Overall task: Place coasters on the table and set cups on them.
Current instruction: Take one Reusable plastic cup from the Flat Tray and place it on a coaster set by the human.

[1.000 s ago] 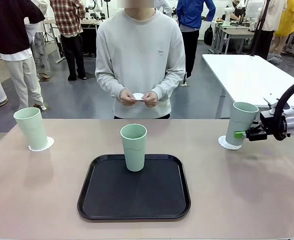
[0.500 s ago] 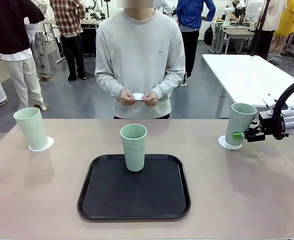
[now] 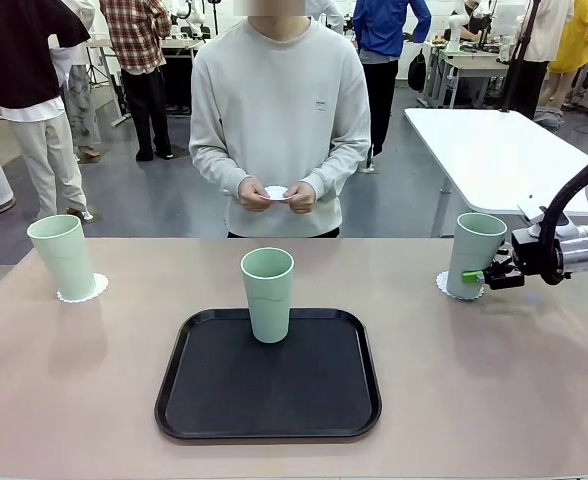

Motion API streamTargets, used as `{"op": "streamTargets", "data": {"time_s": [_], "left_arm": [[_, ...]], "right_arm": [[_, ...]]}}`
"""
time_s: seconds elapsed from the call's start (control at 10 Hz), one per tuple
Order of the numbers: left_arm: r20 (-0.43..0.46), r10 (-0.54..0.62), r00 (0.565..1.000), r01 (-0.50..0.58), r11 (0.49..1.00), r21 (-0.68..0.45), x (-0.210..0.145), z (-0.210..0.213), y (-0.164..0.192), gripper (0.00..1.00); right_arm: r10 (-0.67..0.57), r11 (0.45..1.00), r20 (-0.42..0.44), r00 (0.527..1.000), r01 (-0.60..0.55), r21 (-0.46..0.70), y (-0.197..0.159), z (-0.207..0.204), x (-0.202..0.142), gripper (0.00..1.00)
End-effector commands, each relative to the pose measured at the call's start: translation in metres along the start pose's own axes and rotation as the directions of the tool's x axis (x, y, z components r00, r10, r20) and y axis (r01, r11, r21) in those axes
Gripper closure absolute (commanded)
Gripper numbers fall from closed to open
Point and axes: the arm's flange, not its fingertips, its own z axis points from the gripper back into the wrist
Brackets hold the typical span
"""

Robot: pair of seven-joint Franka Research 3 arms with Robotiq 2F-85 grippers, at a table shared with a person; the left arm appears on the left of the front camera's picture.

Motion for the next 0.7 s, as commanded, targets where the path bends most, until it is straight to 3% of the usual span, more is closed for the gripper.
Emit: {"op": "streamTargets", "data": {"time_s": [0.0, 0.2, 0.3, 0.4, 0.6], "left_arm": [[0.016, 0.006, 1.0, -0.006, 1.0, -0.003, 0.0012, 0.0011, -0.0025, 0.0], [0.016, 0.006, 1.0, -0.006, 1.0, -0.003, 0.0012, 0.0011, -0.0025, 0.0], [0.016, 0.006, 1.0, -0.006, 1.0, -0.003, 0.0012, 0.0011, -0.0025, 0.0], [0.016, 0.006, 1.0, -0.006, 1.0, -0.003, 0.0012, 0.0011, -0.0025, 0.0], [0.016, 0.006, 1.0, -0.006, 1.0, -0.003, 0.0012, 0.0011, -0.0025, 0.0]], "right_arm": [[0.012, 1.0, 0.0, 1.0, -0.012, -0.015, -0.011, -0.0038, -0.0003, 0.18], [0.009, 1.0, -0.004, 1.0, -0.009, -0.012, -0.0106, -0.0033, 0.0001, 0.18], [0.005, 1.0, -0.005, 1.0, -0.005, -0.014, -0.011, -0.0037, 0.0005, 0.06], [0.004, 1.0, -0.005, 1.0, -0.004, -0.01, -0.0105, -0.0037, 0.0004, 0.0], [-0.001, 1.0, -0.001, 1.0, 0.001, -0.006, -0.01, -0.0032, 0.0006, 0.0]]}}
